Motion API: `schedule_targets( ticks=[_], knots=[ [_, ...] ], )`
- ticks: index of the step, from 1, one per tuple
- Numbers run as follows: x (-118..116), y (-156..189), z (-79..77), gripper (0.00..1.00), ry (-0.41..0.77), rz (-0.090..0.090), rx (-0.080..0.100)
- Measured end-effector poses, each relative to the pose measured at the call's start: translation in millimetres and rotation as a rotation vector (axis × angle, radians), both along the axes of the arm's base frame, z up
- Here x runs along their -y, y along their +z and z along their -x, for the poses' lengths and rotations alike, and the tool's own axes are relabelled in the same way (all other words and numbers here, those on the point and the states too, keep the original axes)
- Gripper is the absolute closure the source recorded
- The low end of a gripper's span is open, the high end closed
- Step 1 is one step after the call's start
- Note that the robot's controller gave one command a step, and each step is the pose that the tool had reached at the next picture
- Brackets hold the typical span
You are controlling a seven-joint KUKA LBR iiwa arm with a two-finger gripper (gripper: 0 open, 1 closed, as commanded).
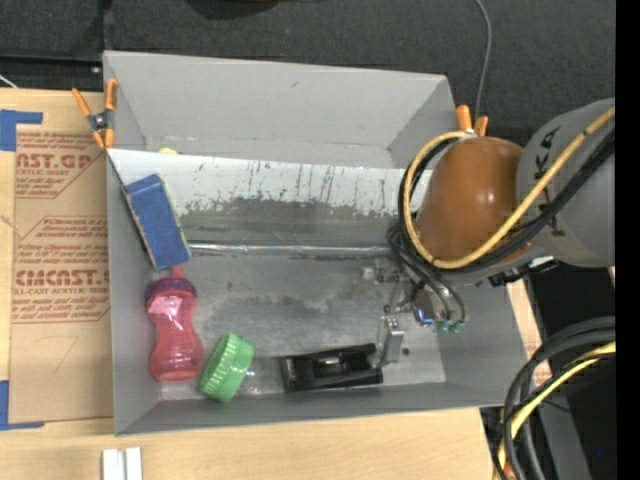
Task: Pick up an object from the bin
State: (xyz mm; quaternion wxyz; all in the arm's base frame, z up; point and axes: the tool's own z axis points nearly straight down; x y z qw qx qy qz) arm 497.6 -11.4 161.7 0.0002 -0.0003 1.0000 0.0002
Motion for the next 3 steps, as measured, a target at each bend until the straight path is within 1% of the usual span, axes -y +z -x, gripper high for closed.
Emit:
schedule_targets(
  ticks=[1,2,3],
  knots=[
    [-15,-87,12.2,0.0,0.187,-0.002,-0.001],
    [-11,-2,15.0,0.0,0.29,0.001,0.006],
    [-45,-62,18.1,0.0,0.212,-0.004,-0.002]
  ],
)
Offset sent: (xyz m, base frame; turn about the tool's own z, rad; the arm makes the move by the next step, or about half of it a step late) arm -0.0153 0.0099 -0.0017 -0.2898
